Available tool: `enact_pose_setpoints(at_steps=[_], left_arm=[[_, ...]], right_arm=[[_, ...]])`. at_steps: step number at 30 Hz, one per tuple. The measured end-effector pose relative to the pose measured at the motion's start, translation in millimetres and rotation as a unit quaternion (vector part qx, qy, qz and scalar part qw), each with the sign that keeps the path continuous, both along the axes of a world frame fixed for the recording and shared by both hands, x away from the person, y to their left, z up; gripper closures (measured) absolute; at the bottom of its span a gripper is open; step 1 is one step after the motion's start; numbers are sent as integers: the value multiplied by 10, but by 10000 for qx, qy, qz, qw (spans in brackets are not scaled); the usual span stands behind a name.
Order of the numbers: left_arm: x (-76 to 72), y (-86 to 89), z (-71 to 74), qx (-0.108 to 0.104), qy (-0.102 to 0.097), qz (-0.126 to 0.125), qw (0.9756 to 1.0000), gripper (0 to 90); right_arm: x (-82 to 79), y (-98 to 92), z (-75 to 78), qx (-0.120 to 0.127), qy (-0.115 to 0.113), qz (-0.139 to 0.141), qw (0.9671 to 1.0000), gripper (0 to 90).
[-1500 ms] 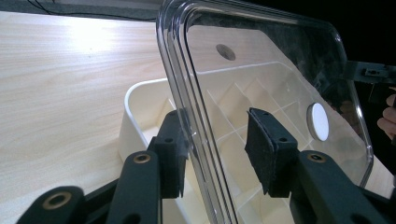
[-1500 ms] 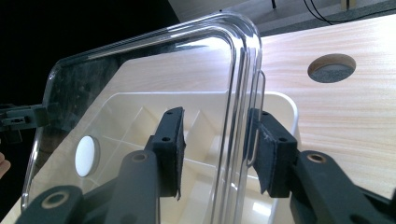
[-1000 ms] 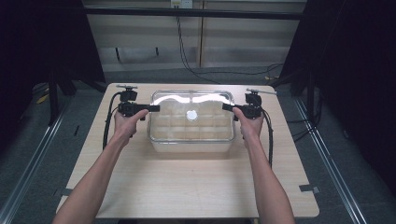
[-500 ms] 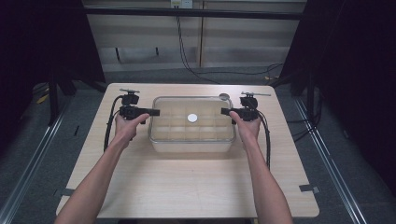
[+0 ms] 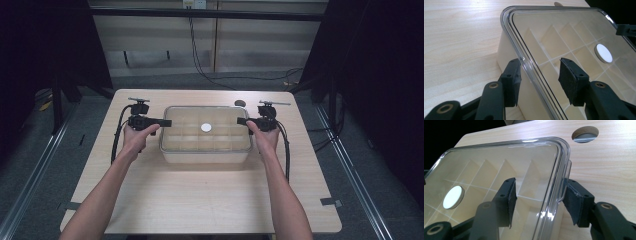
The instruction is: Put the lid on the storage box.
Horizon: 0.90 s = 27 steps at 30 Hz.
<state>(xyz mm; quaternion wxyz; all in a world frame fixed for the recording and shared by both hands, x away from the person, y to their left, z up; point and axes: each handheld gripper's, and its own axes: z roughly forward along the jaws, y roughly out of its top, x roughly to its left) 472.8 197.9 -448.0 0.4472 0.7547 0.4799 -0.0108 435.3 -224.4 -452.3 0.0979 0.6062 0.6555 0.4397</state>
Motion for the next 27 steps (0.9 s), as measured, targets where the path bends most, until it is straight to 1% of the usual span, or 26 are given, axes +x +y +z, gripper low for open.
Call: enact_pose_setpoints(at_steps=[3, 5, 8, 9, 13, 15, 16, 17, 19, 22, 24, 27], left_arm=[[-12, -7, 8, 77, -45, -3, 10000, 511], [-30, -13, 12, 90, -30, -25, 10000, 504], [-61, -14, 6, 102, -69, -54, 9999, 487], [-73, -8, 4, 145, -99, -60, 9998, 471], [-119, 1, 3, 203, -114, -41, 9997, 386], [-141, 12, 2, 198, -81, -45, 9998, 373], [-154, 15, 2, 215, -111, -27, 9997, 357], [-172, 22, 3, 185, -132, -53, 9997, 339], [-212, 29, 13, 173, -159, -64, 9997, 318], [-258, 33, 36, 155, -209, -103, 9996, 276], [-289, 42, 58, 128, -258, -117, 9995, 254], [-335, 52, 92, 191, -339, -164, 9991, 245]], right_arm=[[-7, 16, 5, -38, 4, -58, 10000, 456], [-7, 10, 0, -19, -10, -47, 10000, 456], [-15, 5, -1, -13, -31, -42, 10000, 453], [-21, 3, 1, -30, -44, -26, 10000, 451], [-54, 0, 22, -240, -55, -21, 9997, 373], [-78, -23, 36, -176, -58, -27, 9998, 352], [-90, -35, 43, -157, -72, -41, 9998, 343], [-105, -44, 56, -147, -77, -48, 9998, 333], [-144, -60, 89, -138, -138, -3, 9998, 319], [-205, -75, 162, -223, -263, 36, 9994, 294], [-243, -86, 205, -209, -333, 60, 9992, 281], [-301, -93, 258, -208, -427, 149, 9988, 276]])
